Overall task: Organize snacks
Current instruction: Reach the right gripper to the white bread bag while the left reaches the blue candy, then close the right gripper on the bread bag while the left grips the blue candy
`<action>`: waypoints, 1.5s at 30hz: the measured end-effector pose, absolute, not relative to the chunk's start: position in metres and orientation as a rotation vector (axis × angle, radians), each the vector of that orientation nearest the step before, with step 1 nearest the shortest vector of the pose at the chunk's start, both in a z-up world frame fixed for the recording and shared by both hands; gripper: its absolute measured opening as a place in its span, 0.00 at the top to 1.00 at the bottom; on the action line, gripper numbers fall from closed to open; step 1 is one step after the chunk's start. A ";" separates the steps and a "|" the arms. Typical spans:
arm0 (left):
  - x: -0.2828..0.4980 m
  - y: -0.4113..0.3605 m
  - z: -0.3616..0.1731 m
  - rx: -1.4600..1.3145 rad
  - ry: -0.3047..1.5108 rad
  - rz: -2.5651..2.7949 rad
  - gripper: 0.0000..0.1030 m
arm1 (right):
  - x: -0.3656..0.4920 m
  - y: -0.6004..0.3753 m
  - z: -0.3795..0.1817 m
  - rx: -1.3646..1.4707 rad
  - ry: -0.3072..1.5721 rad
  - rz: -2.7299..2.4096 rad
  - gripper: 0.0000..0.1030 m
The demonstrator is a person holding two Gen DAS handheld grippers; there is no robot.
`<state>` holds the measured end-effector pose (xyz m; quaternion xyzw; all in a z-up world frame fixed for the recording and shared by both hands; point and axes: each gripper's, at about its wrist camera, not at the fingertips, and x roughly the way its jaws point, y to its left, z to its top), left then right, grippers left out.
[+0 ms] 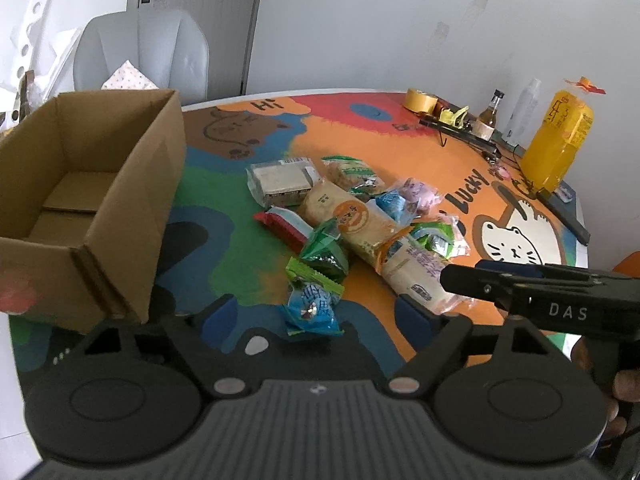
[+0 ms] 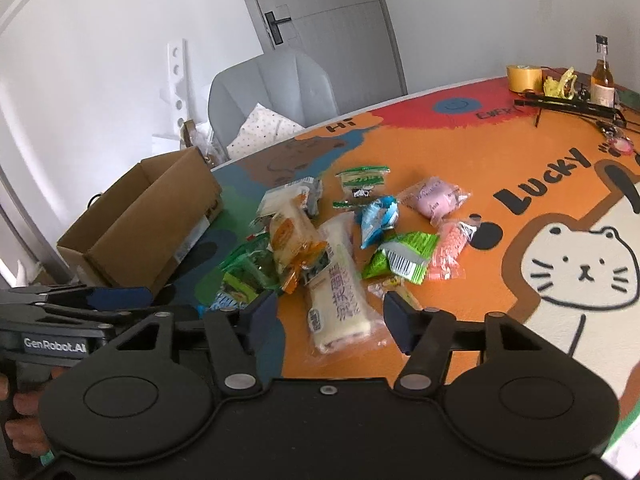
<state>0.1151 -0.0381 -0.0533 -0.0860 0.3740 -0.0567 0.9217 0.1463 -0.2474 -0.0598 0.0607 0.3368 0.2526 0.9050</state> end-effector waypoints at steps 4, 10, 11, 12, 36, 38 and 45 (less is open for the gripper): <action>0.126 -0.038 -0.062 -0.180 0.787 -0.119 0.29 | 0.156 -0.242 -0.065 0.112 0.704 0.535 0.42; 0.142 -0.037 -0.074 -0.190 0.810 -0.130 0.42 | 0.169 -0.233 -0.073 0.085 0.711 0.544 0.42; 0.144 -0.037 -0.075 -0.190 0.813 -0.133 0.43 | 0.172 -0.232 -0.074 0.083 0.712 0.543 0.43; 0.146 -0.038 -0.076 -0.190 0.813 -0.132 0.44 | 0.174 -0.231 -0.075 0.078 0.715 0.544 0.47; 0.127 -0.048 -0.074 -0.170 0.786 -0.159 0.69 | 0.155 -0.241 -0.084 0.095 0.747 0.507 0.74; 0.124 -0.047 -0.070 -0.170 0.774 -0.159 0.69 | 0.150 -0.245 -0.080 0.101 0.730 0.497 0.75; 0.116 -0.044 -0.053 -0.173 0.727 -0.155 0.69 | 0.142 -0.253 -0.064 0.138 0.680 0.483 0.76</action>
